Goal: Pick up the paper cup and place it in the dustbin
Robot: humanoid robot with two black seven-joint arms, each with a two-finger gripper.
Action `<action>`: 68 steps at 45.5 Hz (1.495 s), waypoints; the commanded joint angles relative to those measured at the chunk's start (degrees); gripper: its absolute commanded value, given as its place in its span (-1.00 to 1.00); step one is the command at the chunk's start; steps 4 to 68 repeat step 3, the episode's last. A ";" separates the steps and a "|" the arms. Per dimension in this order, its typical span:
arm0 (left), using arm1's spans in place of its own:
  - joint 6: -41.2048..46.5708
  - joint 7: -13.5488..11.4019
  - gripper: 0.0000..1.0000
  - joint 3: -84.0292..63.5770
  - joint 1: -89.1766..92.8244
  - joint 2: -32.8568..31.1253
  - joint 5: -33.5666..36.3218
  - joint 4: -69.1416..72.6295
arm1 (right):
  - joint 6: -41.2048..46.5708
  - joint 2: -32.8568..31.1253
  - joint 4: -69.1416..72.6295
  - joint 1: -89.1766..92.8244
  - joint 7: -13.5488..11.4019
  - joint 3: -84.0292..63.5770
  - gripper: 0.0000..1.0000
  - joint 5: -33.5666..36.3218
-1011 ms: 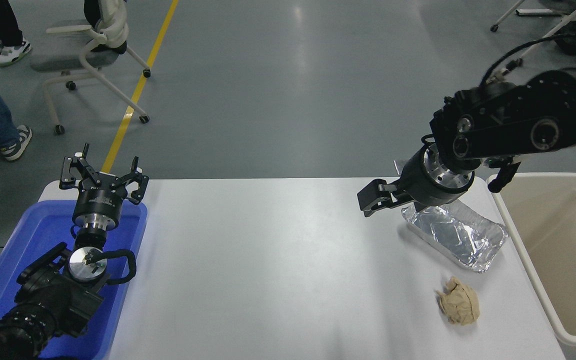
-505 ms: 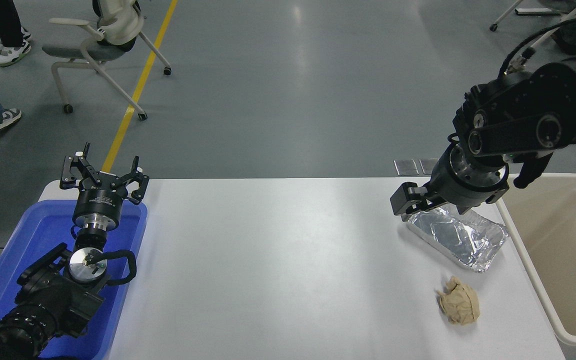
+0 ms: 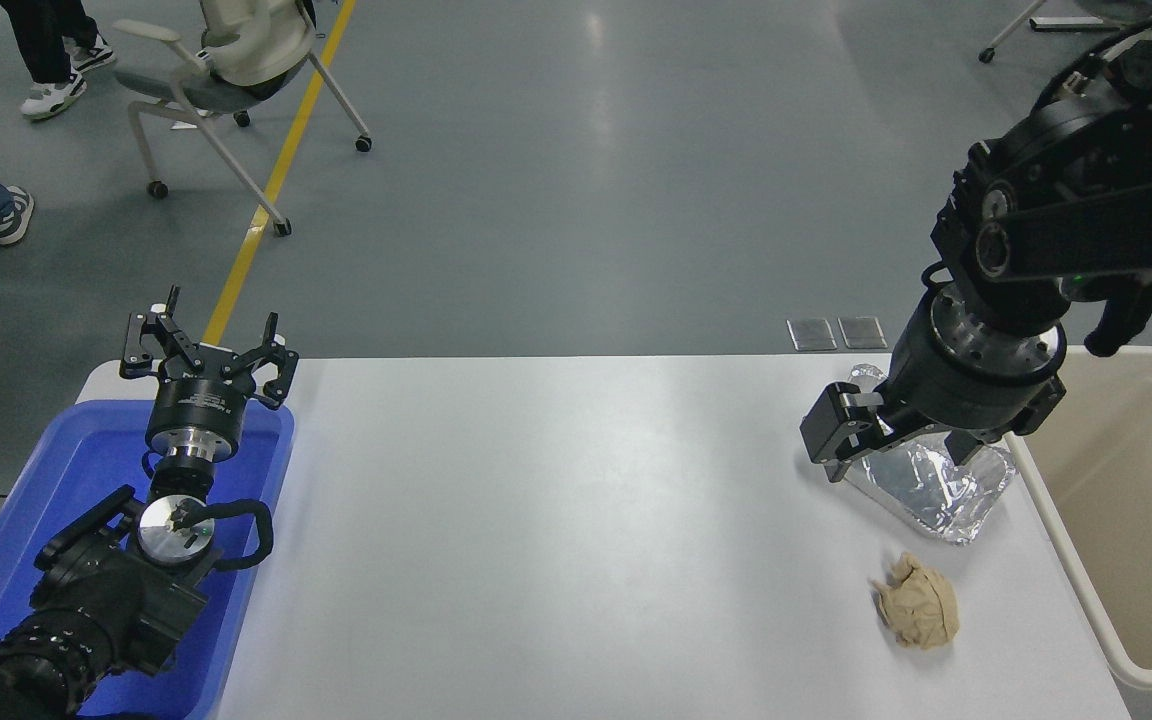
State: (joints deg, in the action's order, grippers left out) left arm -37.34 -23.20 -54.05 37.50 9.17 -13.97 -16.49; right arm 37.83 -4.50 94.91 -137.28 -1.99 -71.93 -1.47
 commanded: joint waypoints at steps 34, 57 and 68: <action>-0.02 0.00 0.98 0.00 0.03 -0.03 -0.01 -0.03 | 1.37 3.44 -0.17 -0.44 0.14 2.06 1.00 1.38; -0.02 0.00 0.98 0.00 0.03 -0.03 -0.01 -0.03 | 1.37 3.44 -0.17 -0.44 0.14 2.06 1.00 1.38; -0.02 0.00 0.98 0.00 0.03 -0.03 -0.01 -0.03 | 1.37 3.44 -0.17 -0.44 0.14 2.06 1.00 1.38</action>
